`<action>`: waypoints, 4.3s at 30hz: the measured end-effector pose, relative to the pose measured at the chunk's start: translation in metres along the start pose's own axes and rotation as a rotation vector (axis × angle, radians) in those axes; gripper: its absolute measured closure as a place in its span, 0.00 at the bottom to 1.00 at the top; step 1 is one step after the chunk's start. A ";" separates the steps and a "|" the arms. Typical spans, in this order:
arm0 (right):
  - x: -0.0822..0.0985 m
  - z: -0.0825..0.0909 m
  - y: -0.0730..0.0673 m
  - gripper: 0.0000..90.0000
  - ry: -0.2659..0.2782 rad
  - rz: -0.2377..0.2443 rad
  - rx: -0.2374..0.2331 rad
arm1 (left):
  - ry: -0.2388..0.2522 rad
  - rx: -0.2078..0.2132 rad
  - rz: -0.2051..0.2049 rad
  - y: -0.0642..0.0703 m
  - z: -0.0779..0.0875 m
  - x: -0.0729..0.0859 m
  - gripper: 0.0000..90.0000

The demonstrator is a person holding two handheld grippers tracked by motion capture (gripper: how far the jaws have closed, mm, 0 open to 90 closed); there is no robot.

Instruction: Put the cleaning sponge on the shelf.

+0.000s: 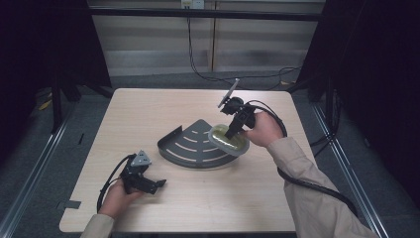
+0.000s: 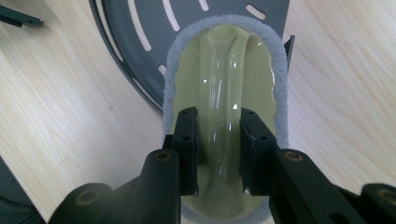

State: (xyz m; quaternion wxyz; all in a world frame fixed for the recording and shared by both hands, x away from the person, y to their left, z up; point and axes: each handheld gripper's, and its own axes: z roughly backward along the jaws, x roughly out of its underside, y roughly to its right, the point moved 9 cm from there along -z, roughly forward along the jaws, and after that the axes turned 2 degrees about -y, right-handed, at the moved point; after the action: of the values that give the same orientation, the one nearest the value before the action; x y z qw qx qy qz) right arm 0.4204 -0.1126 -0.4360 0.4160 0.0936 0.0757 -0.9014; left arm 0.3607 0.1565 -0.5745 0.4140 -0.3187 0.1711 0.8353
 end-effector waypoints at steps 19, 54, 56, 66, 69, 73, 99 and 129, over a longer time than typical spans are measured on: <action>-0.016 -0.011 0.014 0.79 -0.004 -0.050 -0.003 | 0.000 0.003 -0.001 0.000 0.000 0.000 0.00; -0.041 -0.043 0.014 0.79 -0.057 -0.043 0.014 | 0.000 0.005 -0.002 0.000 0.000 0.000 0.00; -0.041 -0.045 0.014 0.79 -0.056 -0.040 0.019 | 0.000 0.005 -0.001 0.000 0.000 0.000 0.00; -0.043 -0.052 0.018 0.79 -0.050 -0.063 0.017 | 0.000 0.005 -0.001 0.000 0.000 0.000 0.00; -0.043 -0.054 0.019 0.79 -0.052 -0.065 0.022 | 0.000 0.005 -0.001 0.000 0.000 0.000 0.00; -0.044 -0.058 0.020 0.79 -0.048 -0.072 0.024 | 0.000 0.004 -0.001 0.000 0.000 0.000 0.00; -0.037 -0.077 0.023 0.78 -0.038 -0.096 0.013 | 0.000 -0.001 -0.001 0.000 0.000 0.000 0.00; -0.017 -0.084 0.025 0.78 -0.039 -0.136 -0.002 | 0.002 0.000 0.000 0.000 0.000 0.000 0.00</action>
State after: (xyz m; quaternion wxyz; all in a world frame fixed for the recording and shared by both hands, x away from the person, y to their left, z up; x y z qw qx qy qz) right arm 0.4595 -0.0983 -0.5151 0.3552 0.0701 0.0745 -0.9292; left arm 0.3608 0.1563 -0.5746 0.4139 -0.3195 0.1713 0.8350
